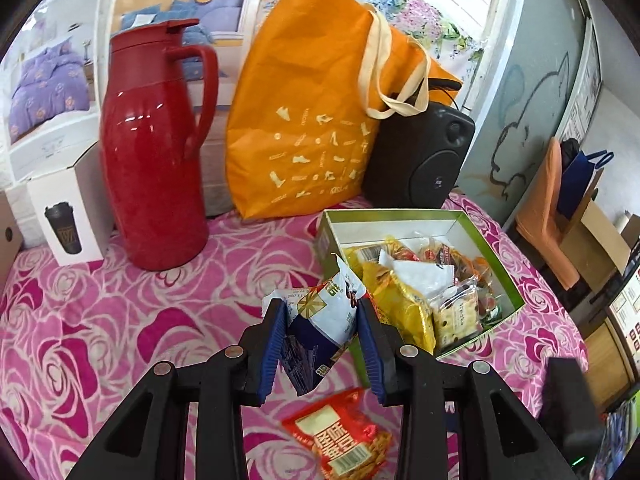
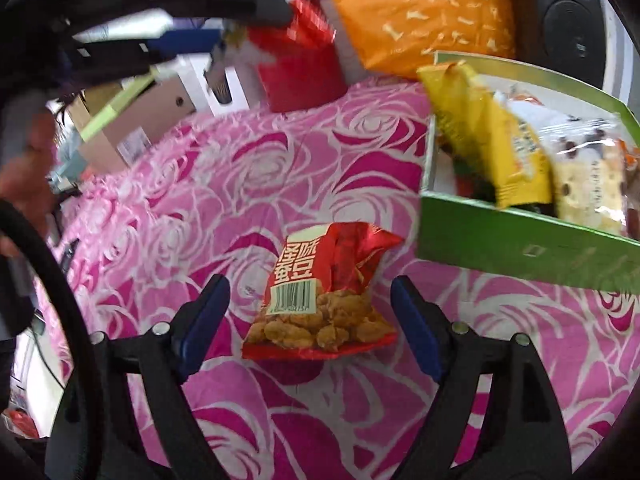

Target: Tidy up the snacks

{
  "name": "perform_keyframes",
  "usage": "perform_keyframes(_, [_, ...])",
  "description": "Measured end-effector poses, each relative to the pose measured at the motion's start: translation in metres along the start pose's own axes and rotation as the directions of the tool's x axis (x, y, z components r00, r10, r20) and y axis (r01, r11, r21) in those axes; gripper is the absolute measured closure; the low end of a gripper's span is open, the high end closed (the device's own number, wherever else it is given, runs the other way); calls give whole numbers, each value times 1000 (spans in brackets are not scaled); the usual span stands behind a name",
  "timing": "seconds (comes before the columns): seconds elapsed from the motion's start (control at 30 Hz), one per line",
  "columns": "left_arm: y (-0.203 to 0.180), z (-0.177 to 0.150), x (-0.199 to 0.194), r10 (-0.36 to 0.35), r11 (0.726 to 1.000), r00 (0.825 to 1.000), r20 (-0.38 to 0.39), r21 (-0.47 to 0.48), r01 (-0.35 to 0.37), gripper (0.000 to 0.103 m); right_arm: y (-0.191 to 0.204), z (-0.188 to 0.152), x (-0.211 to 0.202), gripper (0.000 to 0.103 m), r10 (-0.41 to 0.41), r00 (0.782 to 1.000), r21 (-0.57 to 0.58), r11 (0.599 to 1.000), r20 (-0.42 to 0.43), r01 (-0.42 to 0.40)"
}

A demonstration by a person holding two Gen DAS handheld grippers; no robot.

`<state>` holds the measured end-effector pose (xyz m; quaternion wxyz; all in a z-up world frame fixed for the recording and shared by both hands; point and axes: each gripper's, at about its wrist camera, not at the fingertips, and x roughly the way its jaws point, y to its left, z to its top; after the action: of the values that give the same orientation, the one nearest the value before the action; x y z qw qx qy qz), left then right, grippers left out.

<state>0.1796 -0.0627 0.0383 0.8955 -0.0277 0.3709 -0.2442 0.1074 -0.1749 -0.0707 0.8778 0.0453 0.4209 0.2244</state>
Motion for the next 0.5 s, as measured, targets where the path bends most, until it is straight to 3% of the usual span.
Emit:
perform_keyframes(0.03, [1,-2,-2,2,1000,1000,-1,-1,-2,66,1,0,9,21,-12,1000,-11,1000,-24,12])
perform_keyframes(0.07, [2,-3,-4,3,1000,1000,1,0,-3,66,0,-1,17,35,-23,998,-8,1000,-54,23])
perform_keyframes(0.1, [3,-3,-5,4,1000,1000,2,1,-4,66,-3,-5,19,41,-26,997,-4,1000,-67,26])
perform_keyframes(0.2, [5,-3,-7,0,1000,1000,6,-5,0,66,-9,-11,13,50,7,998,24,1000,-68,-5])
perform_keyframes(0.4, [1,0,-5,-15,1000,1000,4,-2,15,66,-12,-5,-46,51,47,997,38,998,55,-49])
perform_keyframes(0.5, [-7,1,-1,-27,1000,1000,2,10,27,66,-22,5,-84,51,2,988,44,999,157,-9])
